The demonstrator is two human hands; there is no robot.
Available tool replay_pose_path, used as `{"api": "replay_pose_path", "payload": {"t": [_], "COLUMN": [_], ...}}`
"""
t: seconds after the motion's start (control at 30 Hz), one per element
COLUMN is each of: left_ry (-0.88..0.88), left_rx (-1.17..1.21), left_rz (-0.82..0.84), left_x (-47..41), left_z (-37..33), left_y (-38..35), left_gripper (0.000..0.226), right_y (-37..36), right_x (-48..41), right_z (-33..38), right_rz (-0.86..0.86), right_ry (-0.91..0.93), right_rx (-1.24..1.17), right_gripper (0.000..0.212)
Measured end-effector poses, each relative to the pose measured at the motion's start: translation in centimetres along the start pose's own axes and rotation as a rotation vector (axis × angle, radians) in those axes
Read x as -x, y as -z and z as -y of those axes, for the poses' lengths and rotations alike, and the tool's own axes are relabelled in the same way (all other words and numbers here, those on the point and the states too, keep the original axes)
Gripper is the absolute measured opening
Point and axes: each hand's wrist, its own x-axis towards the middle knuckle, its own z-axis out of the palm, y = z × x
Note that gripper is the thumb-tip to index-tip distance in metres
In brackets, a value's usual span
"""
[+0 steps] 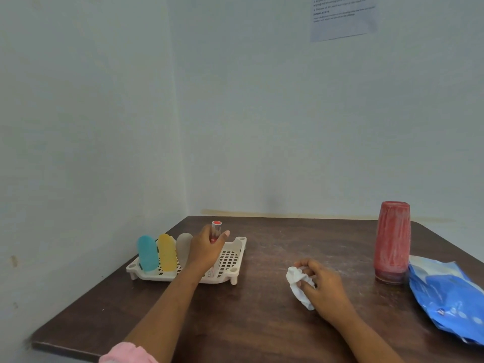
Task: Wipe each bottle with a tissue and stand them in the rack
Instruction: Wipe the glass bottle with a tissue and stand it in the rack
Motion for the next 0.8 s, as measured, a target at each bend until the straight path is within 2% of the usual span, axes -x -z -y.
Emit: {"api": "replay_pose_path", "payload": {"t": [0.17,0.3,0.43,0.53,0.6,0.67,0.73,0.8], "left_ry": [0.009,0.020,-0.016,-0.020,-0.106,-0.306,-0.579,-0.716], "left_rx": [0.074,0.113,0.054,0.026,-0.031,-0.266,-0.769,-1.277], "left_rz": [0.003,0.011,0.049,0.056,0.058,0.098,0.207,0.357], "left_x": [0.2,0.0,-0.3,-0.7,-0.6,-0.3,0.3,0.7], "left_z": [-0.1,-0.6,-1.1,-1.2,-1.5,-2.2,-2.9,-3.6], "left_y": [0.3,1.1,2.1,2.6,3.1,3.4,3.2,3.0], "left_gripper": [0.036,0.060,0.083,0.089,0.088,0.081,0.075,0.072], "right_y": [0.0,0.0,0.1,0.2,0.3,0.4,0.4,0.5], "right_x": [0.1,0.1,0.1,0.2,0.3,0.4,0.4,0.4], "right_z": [0.1,0.1,0.2,0.5,0.6,0.8,0.9,1.0], "right_rz": [0.004,0.016,0.037,0.030,0.033,0.034,0.029,0.035], "right_ry": [0.009,0.015,-0.004,0.004,0.004,0.005,0.004,0.000], "right_rx": [0.000,0.010,-0.006,-0.020,-0.028,-0.030,-0.038,-0.039], "right_gripper": [0.021,0.022,0.024,0.022,0.022,0.022,0.023,0.023]}}
